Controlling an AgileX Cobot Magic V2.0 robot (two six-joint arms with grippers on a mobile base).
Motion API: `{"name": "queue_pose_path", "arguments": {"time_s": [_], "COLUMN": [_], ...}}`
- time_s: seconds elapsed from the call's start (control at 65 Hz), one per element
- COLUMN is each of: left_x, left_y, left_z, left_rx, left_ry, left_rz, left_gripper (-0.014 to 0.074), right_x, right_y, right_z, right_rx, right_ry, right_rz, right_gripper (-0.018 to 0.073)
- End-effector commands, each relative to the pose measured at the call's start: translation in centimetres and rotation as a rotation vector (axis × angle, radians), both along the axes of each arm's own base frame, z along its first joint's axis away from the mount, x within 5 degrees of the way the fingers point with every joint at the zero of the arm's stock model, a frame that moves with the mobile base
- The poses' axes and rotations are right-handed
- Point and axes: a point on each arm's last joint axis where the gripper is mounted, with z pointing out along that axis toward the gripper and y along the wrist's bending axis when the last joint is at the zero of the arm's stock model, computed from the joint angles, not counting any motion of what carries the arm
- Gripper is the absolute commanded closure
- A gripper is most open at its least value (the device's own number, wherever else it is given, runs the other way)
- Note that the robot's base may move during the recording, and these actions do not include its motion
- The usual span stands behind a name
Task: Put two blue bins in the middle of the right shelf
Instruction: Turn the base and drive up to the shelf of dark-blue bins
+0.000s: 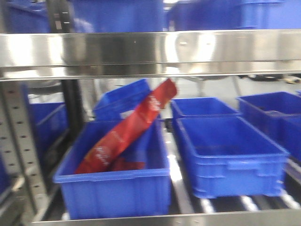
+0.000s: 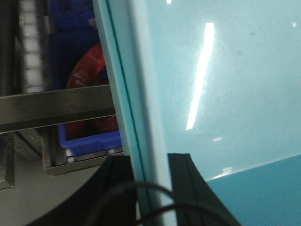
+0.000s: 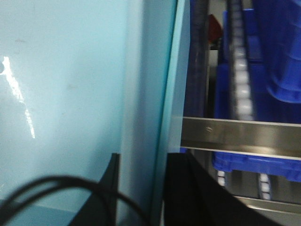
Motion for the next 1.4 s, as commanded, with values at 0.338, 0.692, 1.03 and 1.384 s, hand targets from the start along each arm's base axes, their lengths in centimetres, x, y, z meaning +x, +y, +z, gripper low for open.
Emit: {"name": "queue_pose_path", "arguments": {"time_s": [0.338, 0.692, 1.03, 1.384], "left_x": [-0.88, -0.88, -0.88, -0.88], "left_y": [-0.42, -0.42, -0.42, -0.42], "left_z": [1.42, 1.42, 1.42, 1.42], "left_rx": [-0.066, -0.066, -0.066, -0.066], "left_ry": [-0.067, -0.067, -0.067, -0.067], "left_rz": [-0.049, -0.049, -0.049, -0.049], "left_gripper": [0.0707, 0.0707, 0.0707, 0.0707], "right_x": [-0.28, -0.28, -0.28, -0.28], "right_y": [-0.07, -0.07, -0.07, -0.07], "right_z": [1.92, 1.92, 1.92, 1.92], "right_rx": [0.077, 0.077, 0.077, 0.077], "right_ry": [-0.122, -0.122, -0.122, -0.122], "right_rz": [-0.001, -0.001, -0.001, -0.001], "right_gripper": [0.0712, 0.0712, 0.0712, 0.0712]}}
